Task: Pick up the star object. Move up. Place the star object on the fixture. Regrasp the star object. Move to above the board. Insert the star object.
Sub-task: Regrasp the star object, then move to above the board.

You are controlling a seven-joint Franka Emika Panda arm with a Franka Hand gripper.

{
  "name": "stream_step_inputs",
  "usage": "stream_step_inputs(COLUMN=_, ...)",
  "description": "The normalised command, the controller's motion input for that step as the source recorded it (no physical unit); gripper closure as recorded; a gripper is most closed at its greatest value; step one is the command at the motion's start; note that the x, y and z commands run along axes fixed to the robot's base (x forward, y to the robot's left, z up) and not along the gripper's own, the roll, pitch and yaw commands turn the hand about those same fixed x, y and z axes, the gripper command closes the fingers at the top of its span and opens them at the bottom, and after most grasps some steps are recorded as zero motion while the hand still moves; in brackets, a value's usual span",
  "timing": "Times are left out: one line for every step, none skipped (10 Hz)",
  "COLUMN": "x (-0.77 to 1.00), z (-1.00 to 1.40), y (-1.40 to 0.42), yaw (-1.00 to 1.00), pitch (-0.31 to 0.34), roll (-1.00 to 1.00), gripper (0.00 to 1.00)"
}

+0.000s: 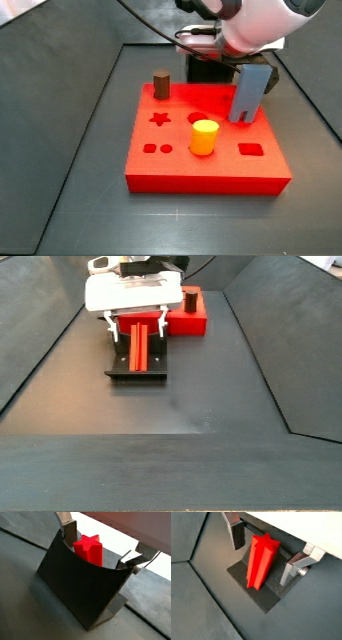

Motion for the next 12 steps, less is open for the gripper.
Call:
stream_step_inputs(x=0.02, z=-0.18, y=0.01, yaw=-0.04, pitch=-0.003, roll=0.08, gripper=0.00)
stream_step_inputs(x=0.02, z=-0.18, y=0.01, yaw=-0.04, pitch=-0.002, roll=0.08, gripper=0.00)
stream_step_inputs(x=0.00, z=0.00, y=0.00, yaw=0.00, pitch=0.000, roll=0.00, gripper=1.00)
stream_step_inputs(x=-0.36, z=1.00, y=-0.26, yaw=0.29, pitch=0.156, roll=-0.16, gripper=1.00)
stream_step_inputs(x=-0.35, z=1.00, y=-0.26, yaw=0.29, pitch=0.126, roll=-0.16, gripper=1.00)
stream_step_inputs(x=-0.34, z=1.00, y=-0.24, yaw=0.28, pitch=0.063, roll=-0.15, gripper=1.00)
stream_step_inputs(x=-0.31, z=1.00, y=-0.21, yaw=0.25, pitch=-0.031, roll=-0.12, gripper=1.00)
stream_step_inputs(x=-0.30, z=1.00, y=-0.20, yaw=0.19, pitch=-0.099, roll=-0.07, gripper=1.00)
stream_step_inputs(x=-0.29, z=1.00, y=-0.19, yaw=0.15, pitch=-0.132, roll=-0.03, gripper=1.00)
stream_step_inputs(x=-0.28, z=1.00, y=-0.18, yaw=0.13, pitch=-0.144, roll=-0.02, gripper=1.00)
stream_step_inputs(x=-0.26, z=1.00, y=-0.17, yaw=0.06, pitch=-0.148, roll=0.00, gripper=1.00)
stream_step_inputs(x=-0.26, z=1.00, y=-0.16, yaw=0.04, pitch=-0.141, roll=0.01, gripper=1.00)
